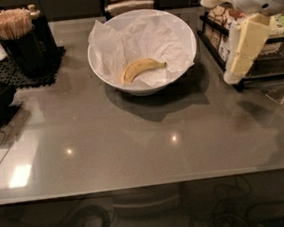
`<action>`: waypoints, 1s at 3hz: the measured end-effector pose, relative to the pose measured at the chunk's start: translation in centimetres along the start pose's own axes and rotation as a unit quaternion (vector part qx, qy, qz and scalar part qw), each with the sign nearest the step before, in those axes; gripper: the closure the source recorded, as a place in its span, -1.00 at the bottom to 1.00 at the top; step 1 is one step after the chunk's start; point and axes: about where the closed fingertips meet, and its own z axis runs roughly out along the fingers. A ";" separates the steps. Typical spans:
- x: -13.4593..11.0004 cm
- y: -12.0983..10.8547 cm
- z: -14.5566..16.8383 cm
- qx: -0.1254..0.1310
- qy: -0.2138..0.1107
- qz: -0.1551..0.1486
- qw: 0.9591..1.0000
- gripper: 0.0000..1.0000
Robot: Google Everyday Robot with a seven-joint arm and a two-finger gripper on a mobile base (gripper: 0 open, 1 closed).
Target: Pick banana from white bowl
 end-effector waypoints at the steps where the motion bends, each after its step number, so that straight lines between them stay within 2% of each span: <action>1: -6.4 -4.4 2.6 -0.028 -0.052 -0.069 0.996 -1.00; 2: -9.1 -6.2 1.8 -0.005 -0.071 -0.088 0.994 -1.00; 3: -7.7 -6.2 3.4 -0.009 -0.077 -0.068 0.995 -1.00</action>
Offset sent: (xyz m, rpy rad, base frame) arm 0.0395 0.0592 0.0119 0.0451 -0.0012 0.1553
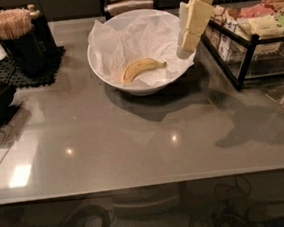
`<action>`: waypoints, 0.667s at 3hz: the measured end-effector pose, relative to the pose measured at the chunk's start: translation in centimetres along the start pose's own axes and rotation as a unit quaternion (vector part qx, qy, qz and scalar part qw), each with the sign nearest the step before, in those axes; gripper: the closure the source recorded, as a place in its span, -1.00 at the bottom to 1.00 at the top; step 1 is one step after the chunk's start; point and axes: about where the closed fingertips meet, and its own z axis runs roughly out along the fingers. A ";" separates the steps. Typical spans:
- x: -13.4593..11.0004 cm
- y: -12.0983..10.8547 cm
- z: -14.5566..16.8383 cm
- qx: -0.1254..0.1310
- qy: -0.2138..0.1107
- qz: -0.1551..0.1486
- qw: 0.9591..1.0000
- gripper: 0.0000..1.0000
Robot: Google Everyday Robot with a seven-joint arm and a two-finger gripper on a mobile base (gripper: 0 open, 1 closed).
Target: Pick banana from white bowl
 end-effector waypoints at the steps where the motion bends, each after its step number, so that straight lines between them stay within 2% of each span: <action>1: 1.0 -1.8 3.0 -0.017 0.000 -0.004 1.000 -1.00; 2: 0.5 -4.5 6.5 -0.038 -0.003 -0.027 0.999 -1.00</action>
Offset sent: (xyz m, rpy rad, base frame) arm 0.1011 0.0595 -0.0513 -0.0631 0.0747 0.1689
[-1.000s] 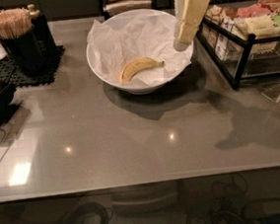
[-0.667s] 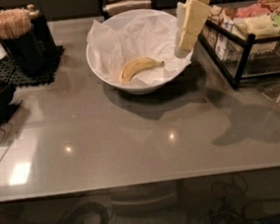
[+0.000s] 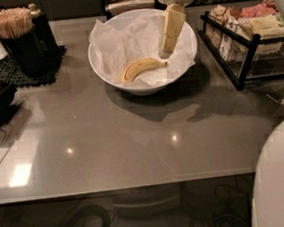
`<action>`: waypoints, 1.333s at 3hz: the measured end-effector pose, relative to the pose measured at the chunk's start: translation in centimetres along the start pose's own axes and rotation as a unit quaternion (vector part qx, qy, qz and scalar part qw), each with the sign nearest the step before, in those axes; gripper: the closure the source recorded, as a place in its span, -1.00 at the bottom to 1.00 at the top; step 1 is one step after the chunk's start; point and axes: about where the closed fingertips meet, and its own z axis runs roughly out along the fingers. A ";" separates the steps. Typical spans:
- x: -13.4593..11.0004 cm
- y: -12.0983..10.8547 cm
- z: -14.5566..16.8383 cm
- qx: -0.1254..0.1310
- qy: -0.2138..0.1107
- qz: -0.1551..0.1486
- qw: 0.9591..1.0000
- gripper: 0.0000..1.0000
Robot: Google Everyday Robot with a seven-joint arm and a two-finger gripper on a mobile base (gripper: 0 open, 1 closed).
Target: Pick banana from white bowl
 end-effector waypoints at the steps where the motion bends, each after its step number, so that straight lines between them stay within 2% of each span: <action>1: -0.6 -1.3 2.3 -0.026 0.022 -0.013 0.999 -1.00; 2: -0.8 -1.4 2.2 -0.014 0.018 -0.003 1.000 -1.00; 3: 1.3 -2.2 4.1 -0.001 0.002 0.037 0.999 -1.00; 4: 3.2 -3.2 7.7 -0.018 -0.004 0.057 0.998 -1.00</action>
Offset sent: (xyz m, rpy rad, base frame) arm -0.0011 0.0011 -0.0131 -0.0350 0.0274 -0.0387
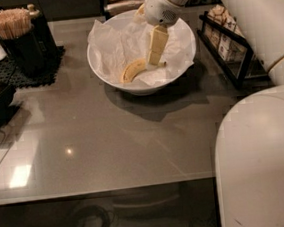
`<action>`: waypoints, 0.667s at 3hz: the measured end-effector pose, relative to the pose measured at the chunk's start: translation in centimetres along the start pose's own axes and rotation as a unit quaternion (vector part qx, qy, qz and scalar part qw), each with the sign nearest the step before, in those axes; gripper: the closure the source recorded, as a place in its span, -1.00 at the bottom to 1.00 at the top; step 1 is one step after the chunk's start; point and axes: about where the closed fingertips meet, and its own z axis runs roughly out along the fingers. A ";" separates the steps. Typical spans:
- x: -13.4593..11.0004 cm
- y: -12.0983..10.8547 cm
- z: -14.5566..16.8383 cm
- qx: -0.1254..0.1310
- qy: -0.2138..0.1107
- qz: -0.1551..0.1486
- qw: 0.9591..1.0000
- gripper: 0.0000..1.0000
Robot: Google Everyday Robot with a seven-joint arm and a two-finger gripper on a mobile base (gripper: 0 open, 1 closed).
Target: Pick banana from white bowl
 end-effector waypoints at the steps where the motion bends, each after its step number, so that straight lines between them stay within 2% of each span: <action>1: 1.2 -0.5 2.5 -0.015 0.001 0.015 1.000 -1.00; 2: 1.2 -0.5 2.7 -0.015 0.001 0.016 1.000 -0.64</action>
Offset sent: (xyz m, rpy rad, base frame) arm 0.0094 0.0025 -0.0213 -0.0025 0.0340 -0.0107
